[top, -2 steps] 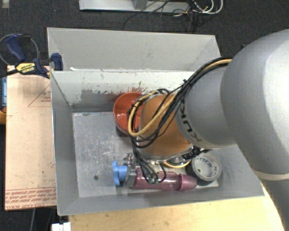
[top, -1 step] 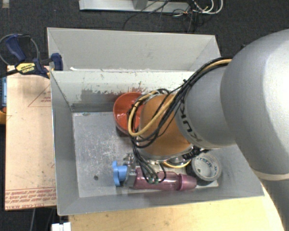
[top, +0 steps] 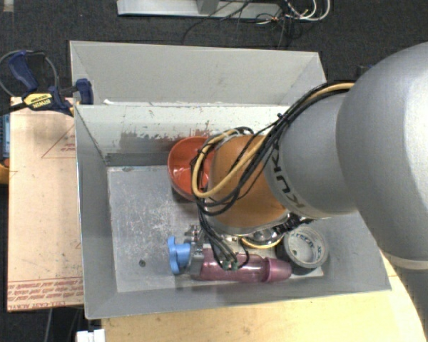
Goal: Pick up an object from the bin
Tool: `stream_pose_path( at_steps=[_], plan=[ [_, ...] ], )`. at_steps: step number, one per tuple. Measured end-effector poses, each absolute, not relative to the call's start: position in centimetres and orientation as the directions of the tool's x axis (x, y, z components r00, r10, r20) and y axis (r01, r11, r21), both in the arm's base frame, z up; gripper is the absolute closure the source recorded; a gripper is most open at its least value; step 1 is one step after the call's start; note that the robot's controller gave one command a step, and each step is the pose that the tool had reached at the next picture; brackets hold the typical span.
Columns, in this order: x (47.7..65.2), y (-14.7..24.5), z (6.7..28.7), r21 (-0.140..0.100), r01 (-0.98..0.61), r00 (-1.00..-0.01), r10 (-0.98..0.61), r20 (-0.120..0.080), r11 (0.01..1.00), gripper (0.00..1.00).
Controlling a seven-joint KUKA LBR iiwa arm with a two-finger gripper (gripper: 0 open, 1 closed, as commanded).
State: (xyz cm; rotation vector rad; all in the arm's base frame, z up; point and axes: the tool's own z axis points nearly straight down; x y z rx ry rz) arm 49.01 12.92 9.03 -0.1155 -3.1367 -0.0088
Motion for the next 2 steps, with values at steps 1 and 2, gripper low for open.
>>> stream_pose_path(
  at_steps=[1,2],
  plan=[
    [49.0,12.9,11.4,0.006,0.074,-0.997,0.074,0.003,0.997,1.0],
    [48.9,12.9,16.1,0.005,0.074,-0.997,0.074,0.008,0.997,1.0]
  ],
)
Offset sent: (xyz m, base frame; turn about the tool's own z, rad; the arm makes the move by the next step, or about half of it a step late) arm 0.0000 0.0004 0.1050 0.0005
